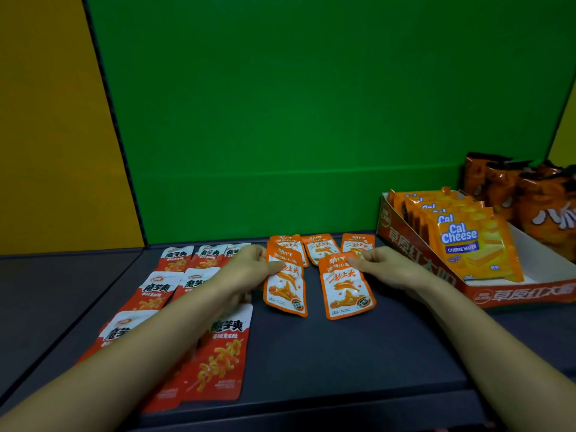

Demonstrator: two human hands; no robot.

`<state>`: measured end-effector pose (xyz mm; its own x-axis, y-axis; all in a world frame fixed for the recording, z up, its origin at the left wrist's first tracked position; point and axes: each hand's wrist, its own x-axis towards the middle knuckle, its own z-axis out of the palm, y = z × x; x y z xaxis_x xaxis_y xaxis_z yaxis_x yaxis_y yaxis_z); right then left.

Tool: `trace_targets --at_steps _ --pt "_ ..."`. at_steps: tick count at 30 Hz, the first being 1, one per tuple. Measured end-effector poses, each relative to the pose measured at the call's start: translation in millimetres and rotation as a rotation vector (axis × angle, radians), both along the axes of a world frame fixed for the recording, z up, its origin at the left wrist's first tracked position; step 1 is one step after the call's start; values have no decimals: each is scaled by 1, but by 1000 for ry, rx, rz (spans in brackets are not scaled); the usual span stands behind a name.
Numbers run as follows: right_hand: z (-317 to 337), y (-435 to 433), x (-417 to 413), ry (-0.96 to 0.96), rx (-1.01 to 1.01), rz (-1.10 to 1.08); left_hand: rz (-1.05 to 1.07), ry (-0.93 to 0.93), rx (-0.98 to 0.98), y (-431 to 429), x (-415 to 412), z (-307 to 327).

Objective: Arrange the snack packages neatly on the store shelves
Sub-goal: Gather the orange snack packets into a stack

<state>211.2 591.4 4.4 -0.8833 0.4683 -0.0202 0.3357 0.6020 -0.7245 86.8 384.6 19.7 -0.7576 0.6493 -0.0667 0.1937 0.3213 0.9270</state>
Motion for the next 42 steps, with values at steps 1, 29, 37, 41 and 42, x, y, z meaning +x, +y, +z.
trace_targets --at_steps 1,29,37,41,42 --pt "-1 1 -2 -1 20 -6 8 41 -22 1 0 -1" --pt "0 -9 1 118 531 2 229 1209 -597 -12 17 -3" --pt "22 -107 -22 368 603 400 360 1193 -467 -107 14 1" --pt "22 -169 -45 342 617 510 446 1158 -543 -173 13 0" --pt "22 -185 -51 339 606 528 464 1144 -559 -192 12 0"
